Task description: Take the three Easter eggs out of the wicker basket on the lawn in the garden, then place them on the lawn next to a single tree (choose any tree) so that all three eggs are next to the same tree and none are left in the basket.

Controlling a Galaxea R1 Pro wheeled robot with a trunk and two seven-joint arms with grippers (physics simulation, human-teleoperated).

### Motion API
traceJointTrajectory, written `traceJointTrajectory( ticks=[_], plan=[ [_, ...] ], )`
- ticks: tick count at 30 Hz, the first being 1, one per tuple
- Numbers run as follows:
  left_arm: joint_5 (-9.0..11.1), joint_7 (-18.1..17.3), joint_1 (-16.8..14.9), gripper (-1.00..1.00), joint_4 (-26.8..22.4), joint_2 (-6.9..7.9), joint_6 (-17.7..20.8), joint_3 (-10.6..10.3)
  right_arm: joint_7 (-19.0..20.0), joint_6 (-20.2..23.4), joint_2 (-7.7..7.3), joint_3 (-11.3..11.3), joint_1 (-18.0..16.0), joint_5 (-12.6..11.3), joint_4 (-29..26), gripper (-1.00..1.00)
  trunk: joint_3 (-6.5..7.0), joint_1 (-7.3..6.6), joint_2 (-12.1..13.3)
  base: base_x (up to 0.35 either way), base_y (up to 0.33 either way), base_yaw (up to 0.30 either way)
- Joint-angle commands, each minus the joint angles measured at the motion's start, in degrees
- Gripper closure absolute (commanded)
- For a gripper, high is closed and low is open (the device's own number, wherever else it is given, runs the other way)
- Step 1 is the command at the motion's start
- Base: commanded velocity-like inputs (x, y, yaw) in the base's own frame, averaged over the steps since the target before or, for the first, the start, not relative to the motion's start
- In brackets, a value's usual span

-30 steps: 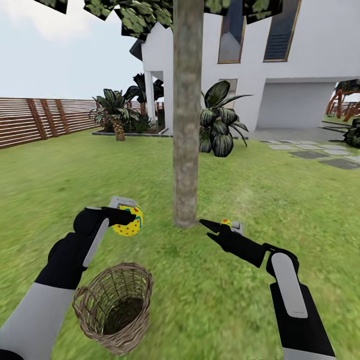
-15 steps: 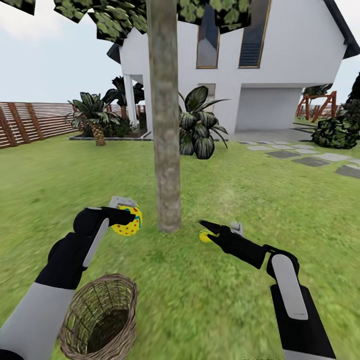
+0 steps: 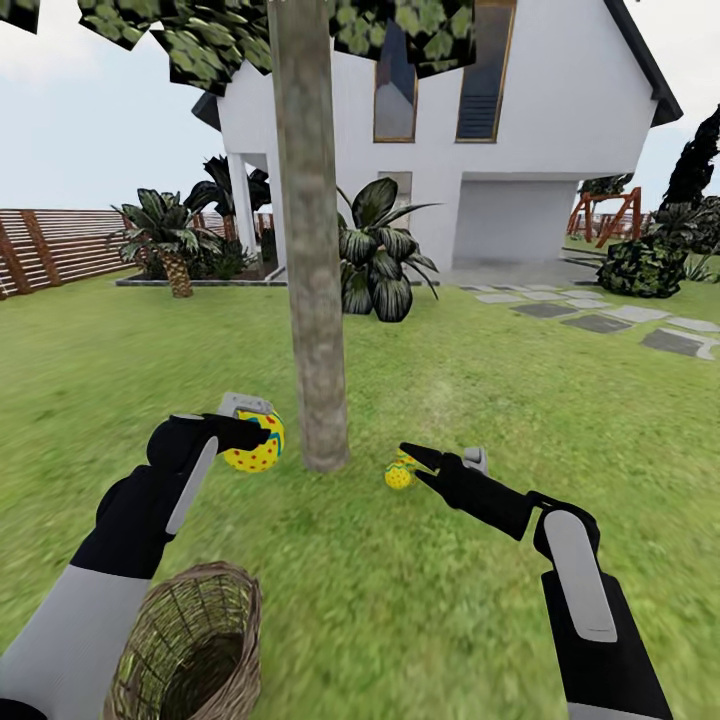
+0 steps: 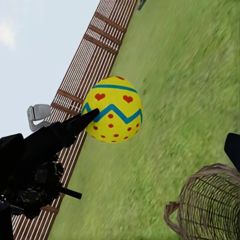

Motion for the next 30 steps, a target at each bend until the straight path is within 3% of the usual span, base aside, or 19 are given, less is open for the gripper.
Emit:
traceJointTrajectory(
  ticks=[1,11,20,30],
  plan=[
    [0.4,0.3,-0.1,1.0,0.0,0.05,0.2,-0.1,0.6,0.3,0.05,-0.2,-0.1,0.6,0.0,-1.0,0.12,-0.23,0.4,0.0,0.0,-0.002],
    [0.4,3.6,-0.1,1.0,0.0,-0.03,0.2,-0.1,1.1,0.3,0.12,-1.9,0.0,0.4,-0.1,-1.0,2.43,-2.42,4.4,0.0,0.0,-0.142],
    [0.4,3.8,-0.1,1.0,0.1,-0.04,0.2,-0.2,1.1,0.3,0.04,-2.3,0.6,-0.9,0.0,-1.0,4.63,-4.4,8.0,0.0,0.0,-0.215],
    [0.5,3.8,-0.1,1.0,0.1,-0.04,0.2,-0.2,1.1,0.3,0.04,-2.3,0.6,-0.9,0.0,-1.0,6.49,-6.6,12.0,0.0,0.0,-0.024]
  ],
)
